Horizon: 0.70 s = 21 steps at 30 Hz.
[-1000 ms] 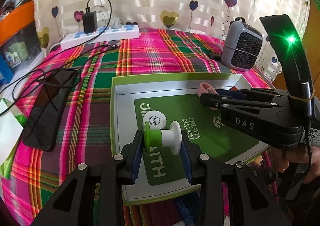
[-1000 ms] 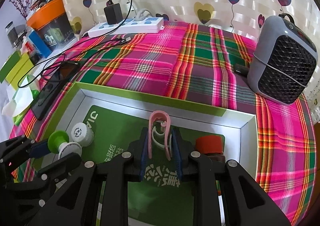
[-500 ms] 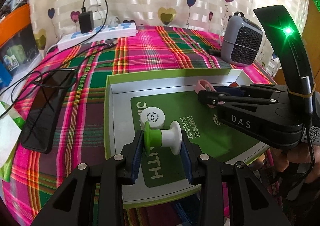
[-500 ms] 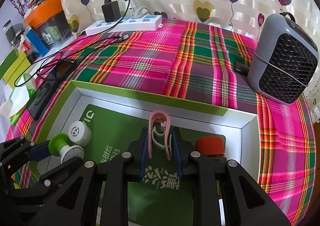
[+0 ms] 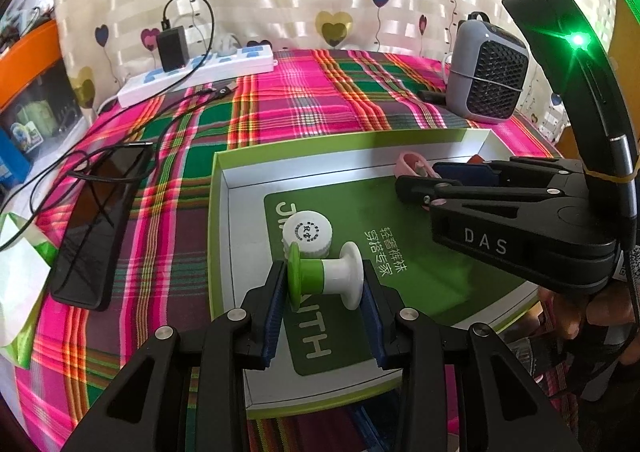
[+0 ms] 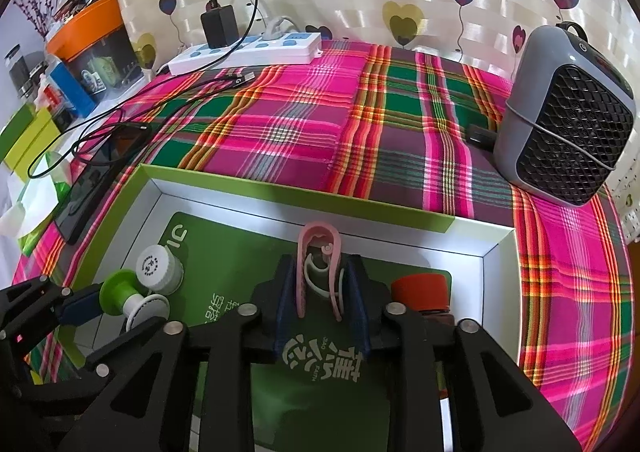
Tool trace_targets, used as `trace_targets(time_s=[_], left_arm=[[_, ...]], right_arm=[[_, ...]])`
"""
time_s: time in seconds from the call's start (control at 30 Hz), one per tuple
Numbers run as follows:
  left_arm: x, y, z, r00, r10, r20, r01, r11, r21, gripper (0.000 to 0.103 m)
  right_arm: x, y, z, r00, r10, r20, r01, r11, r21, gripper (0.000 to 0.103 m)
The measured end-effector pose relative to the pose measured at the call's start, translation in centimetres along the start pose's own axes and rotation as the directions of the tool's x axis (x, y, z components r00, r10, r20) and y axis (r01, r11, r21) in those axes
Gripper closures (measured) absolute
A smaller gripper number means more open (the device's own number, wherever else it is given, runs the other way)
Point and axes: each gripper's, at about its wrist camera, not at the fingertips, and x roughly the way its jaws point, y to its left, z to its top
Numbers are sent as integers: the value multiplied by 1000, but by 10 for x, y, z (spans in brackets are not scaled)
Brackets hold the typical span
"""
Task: Organize rigid objects
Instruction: 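Carry the green hook and pink clip with both tools into the green box lid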
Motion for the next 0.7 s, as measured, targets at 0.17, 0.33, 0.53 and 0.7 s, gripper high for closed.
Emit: trace_targets(time_s=[0.17, 0.33, 0.53, 0.7], left_arm=[[0, 0, 0, 1000, -1, 0, 1, 1000, -3, 69], [-1, 1, 1, 1000, -10, 4, 10, 1000, -13, 68], [-2, 1, 1, 1000, -19, 7, 19, 1000, -16, 66], [-3, 0, 1, 1000, -20, 9, 20, 1000, -21, 65]], right_arm=[[0, 0, -1, 1000, -6, 4, 6, 1000, 5, 60], [0, -1, -1, 1000, -10, 5, 9, 1000, 14, 55], [-2, -1, 0, 1000, -12, 14, 12, 1000, 11, 52], [-5, 2, 0, 1000, -19, 21, 18, 1000, 8, 51]])
